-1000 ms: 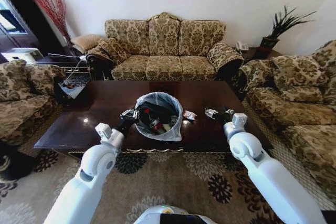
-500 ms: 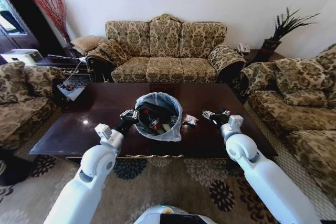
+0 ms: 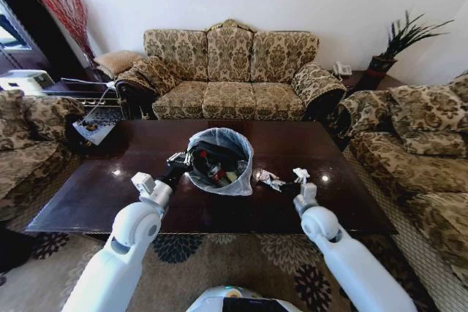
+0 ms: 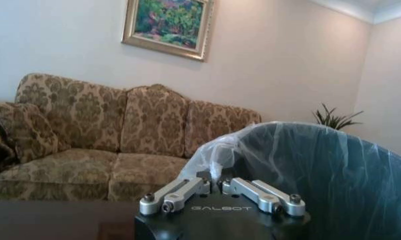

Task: Move to the front of the table and place the trash on the table into the trash bin.

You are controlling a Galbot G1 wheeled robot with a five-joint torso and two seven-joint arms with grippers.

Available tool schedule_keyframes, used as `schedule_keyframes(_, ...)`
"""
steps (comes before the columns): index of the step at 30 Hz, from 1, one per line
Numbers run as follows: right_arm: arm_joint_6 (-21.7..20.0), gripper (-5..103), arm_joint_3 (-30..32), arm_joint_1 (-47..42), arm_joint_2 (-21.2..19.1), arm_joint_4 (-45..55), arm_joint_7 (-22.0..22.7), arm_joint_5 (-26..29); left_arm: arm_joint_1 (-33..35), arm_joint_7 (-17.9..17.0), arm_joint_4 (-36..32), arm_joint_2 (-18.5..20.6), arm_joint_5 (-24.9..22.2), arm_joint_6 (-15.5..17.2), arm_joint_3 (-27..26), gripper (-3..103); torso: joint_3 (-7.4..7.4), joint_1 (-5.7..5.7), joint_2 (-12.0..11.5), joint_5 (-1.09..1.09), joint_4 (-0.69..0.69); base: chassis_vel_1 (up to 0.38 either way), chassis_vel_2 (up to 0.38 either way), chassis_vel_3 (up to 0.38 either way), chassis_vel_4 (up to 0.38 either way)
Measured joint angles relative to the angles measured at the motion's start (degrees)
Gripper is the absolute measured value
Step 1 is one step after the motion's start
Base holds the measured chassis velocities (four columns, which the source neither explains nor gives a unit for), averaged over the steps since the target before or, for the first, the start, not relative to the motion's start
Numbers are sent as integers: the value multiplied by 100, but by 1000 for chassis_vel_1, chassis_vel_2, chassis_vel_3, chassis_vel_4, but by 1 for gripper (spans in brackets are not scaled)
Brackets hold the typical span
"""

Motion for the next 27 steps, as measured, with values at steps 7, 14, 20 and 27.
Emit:
schedule_keyframes(7, -59, 100, -155, 309, 57, -306, -209, 293, -33, -17, 52, -17, 69, 22, 74, 4, 3, 8, -1, -2, 2, 0, 0, 0, 0)
schedule_keyframes(14, -48, 100, -264, 559, 173, -729, -373, 184, -116, -13, 133, 29, -31, -26, 113, 4, 2, 6, -1, -1, -2, -6, -7, -6, -5)
schedule_keyframes(20, -19, 102, -330, 720, 237, -934, -514, 156, -133, 5, 200, 55, -54, -76, 120, 4, 2, 6, -1, -1, 1, 0, 0, 0, 0)
schedule_keyframes(27, 20, 89, -423, 887, 313, -1179, -672, 109, -140, 5, 223, 56, -54, -77, 117, 4, 2, 6, -1, -2, 1, 0, 0, 0, 0)
